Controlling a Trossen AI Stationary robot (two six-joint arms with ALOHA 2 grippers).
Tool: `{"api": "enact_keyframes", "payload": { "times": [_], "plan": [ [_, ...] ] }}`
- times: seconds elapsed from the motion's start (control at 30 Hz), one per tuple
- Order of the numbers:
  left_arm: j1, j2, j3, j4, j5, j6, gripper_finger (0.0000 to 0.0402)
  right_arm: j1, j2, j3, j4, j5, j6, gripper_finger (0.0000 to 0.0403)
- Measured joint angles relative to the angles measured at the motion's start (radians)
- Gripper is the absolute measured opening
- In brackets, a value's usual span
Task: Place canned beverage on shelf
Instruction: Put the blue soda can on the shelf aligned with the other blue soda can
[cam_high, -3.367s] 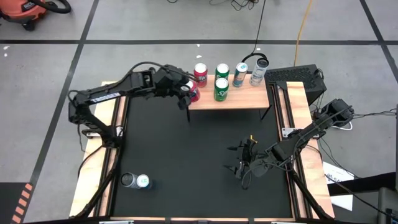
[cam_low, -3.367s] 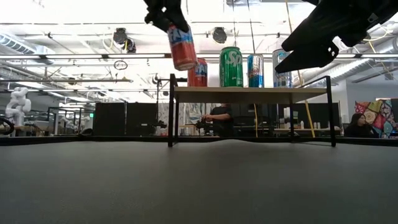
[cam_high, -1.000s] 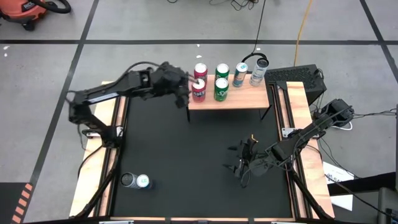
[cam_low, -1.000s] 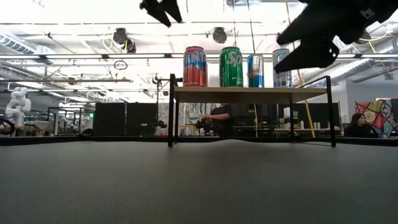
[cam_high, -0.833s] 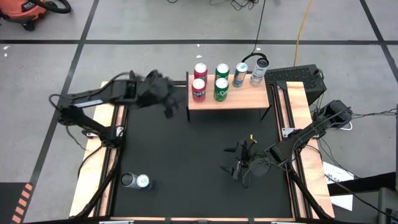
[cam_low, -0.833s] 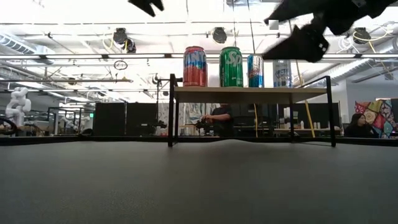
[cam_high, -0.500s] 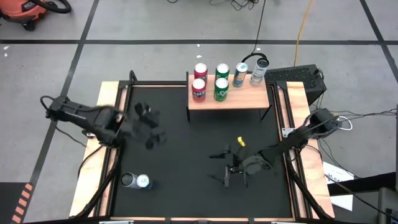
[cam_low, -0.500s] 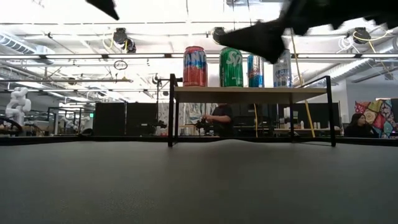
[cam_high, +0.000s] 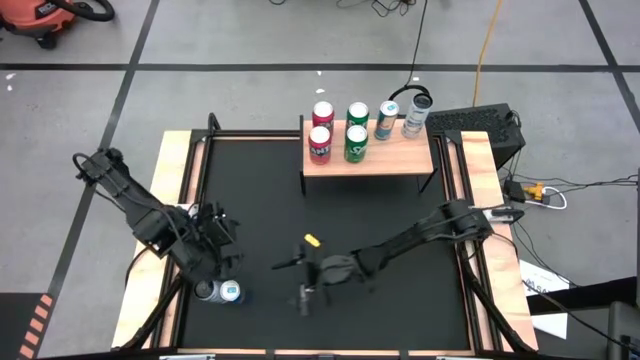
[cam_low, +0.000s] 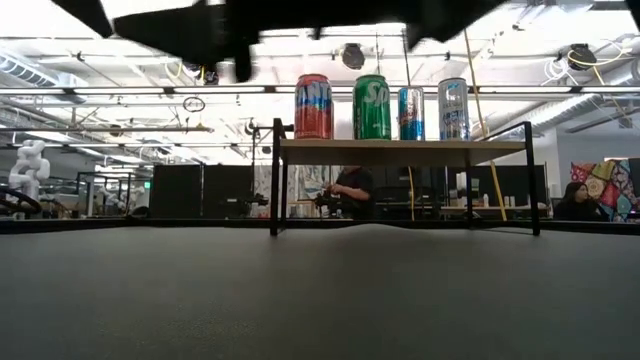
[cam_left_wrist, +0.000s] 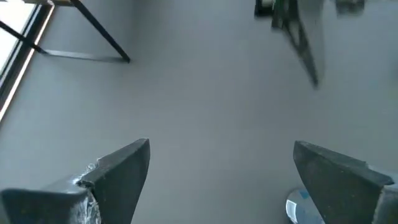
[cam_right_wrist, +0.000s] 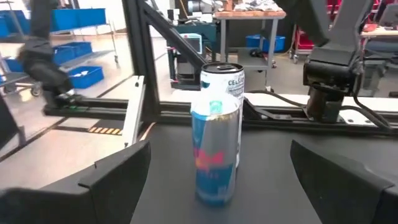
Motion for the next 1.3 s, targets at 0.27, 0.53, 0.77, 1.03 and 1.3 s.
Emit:
{"api": "enact_keyframes", "payload": {
  "times": [0.27, 0.53, 0.77, 1.03, 1.3],
  "plan": [
    [-0.042, 0.0, 0.0, -0.06, -0.043, -0.099, 0.0389, -0.026, 0.221, 0.296, -0.033, 0.0, 0.067, 0.0375],
    [-0.049, 0.0, 0.0, -0.08, -0.082, -0.11, 0.0389, -0.068, 0.391, 0.529, -0.135, -0.113, 0.067, 0.0375],
    [-0.049, 0.0, 0.0, -0.096, -0.094, -0.11, 0.0389, -0.072, 0.454, 0.615, -0.145, -0.133, 0.06, 0.0375],
    [-0.048, 0.0, 0.0, -0.1, -0.136, -0.101, 0.0389, -0.096, 0.455, 0.621, -0.126, -0.131, 0.066, 0.0372],
    [-0.048, 0.0, 0.0, -0.101, -0.145, -0.1, 0.0389, -0.101, 0.455, 0.621, -0.127, -0.21, 0.05, 0.0328]
  ]
}}
